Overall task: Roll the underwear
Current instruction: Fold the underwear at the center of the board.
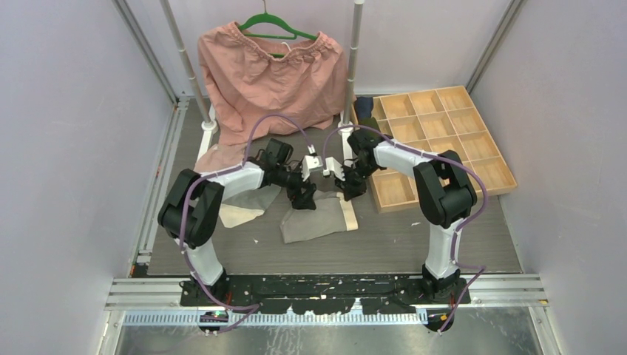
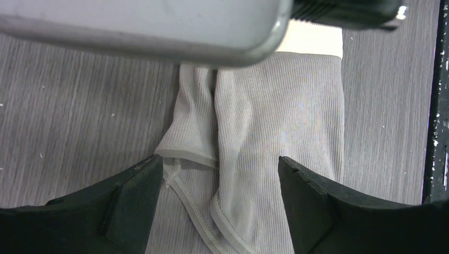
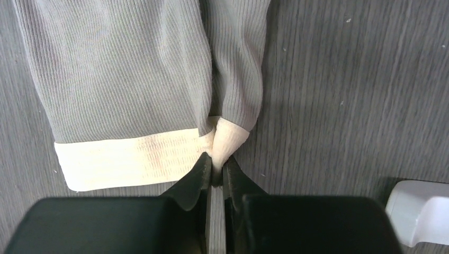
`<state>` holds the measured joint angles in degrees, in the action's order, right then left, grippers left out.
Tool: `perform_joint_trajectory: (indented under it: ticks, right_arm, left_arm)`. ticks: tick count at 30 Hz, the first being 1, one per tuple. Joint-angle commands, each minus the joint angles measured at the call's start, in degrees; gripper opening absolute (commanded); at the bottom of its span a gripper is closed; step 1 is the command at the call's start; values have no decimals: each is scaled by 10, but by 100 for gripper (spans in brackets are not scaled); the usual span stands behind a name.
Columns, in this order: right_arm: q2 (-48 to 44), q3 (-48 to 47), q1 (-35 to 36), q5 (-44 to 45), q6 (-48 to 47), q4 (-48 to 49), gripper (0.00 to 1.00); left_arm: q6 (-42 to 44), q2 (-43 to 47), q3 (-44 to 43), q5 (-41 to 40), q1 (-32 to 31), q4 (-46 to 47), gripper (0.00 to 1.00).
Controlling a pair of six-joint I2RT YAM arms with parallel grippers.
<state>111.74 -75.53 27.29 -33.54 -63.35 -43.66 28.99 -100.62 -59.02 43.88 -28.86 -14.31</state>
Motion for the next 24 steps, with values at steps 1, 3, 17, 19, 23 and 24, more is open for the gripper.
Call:
perform_joint_trajectory:
  ticks: [1,3,17,19,23,24]
  right_arm:
    - [-33,0,8,-6,-7,14,4]
    - [-34,4,7,-6,-7,18,4]
    - [-32,1,7,-12,-11,12,4]
    - [-33,2,5,-12,-12,12,4]
    - [-34,2,3,-8,-16,7,3]
    - [-35,2,2,-6,-18,4,3]
  left_arm:
    - [-1,-31,-15,-6,-10,37,79]
    - [-7,-44,-13,-9,-11,49,78]
    - [-27,-23,39,-34,0,147,78]
    - [-35,-20,50,-17,11,173,78]
    - [-46,-20,63,-13,13,199,78]
    - [-48,-21,63,-16,13,200,78]
